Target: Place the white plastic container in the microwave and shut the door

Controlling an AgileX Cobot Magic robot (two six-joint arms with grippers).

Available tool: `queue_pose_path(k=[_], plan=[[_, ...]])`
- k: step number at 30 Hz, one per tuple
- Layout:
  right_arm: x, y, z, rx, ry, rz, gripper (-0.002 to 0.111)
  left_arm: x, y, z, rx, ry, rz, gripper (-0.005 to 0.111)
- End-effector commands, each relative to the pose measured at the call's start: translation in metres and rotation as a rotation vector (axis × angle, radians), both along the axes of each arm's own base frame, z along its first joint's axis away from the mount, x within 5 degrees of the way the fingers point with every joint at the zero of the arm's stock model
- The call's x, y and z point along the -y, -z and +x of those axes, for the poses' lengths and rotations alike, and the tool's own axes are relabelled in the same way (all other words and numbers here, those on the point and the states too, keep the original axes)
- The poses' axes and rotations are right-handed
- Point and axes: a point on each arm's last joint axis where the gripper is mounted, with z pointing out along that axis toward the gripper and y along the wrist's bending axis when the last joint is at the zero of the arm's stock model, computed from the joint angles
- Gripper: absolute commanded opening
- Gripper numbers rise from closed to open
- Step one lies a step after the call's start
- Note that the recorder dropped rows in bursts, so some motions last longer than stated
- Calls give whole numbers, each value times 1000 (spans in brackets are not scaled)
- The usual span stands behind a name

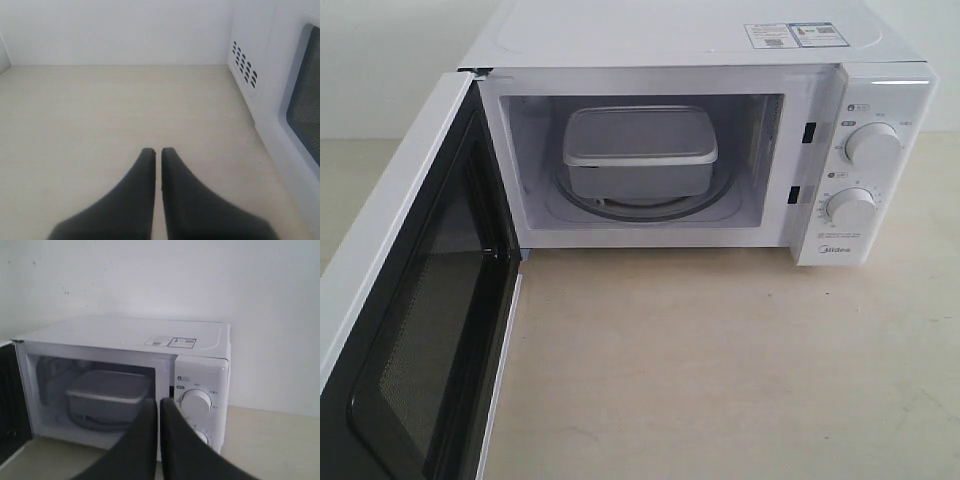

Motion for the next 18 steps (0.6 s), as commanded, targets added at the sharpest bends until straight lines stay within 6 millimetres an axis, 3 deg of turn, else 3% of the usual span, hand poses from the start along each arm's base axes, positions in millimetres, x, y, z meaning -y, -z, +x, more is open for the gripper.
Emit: queue_pose_path(k=[1,7,14,18], plan=[[-1,13,-4,-90,-9,-117,0,0,1,0,0,-7,-15,4],[-1,28,1,-140,-5,-124,0,0,1,0,0,-7,-15,4],[8,70,22,-154,130,-42,0,0,1,0,0,-7,-15,4],[14,84,28,-146,222,-26,0,0,1,0,0,-7,-15,4]])
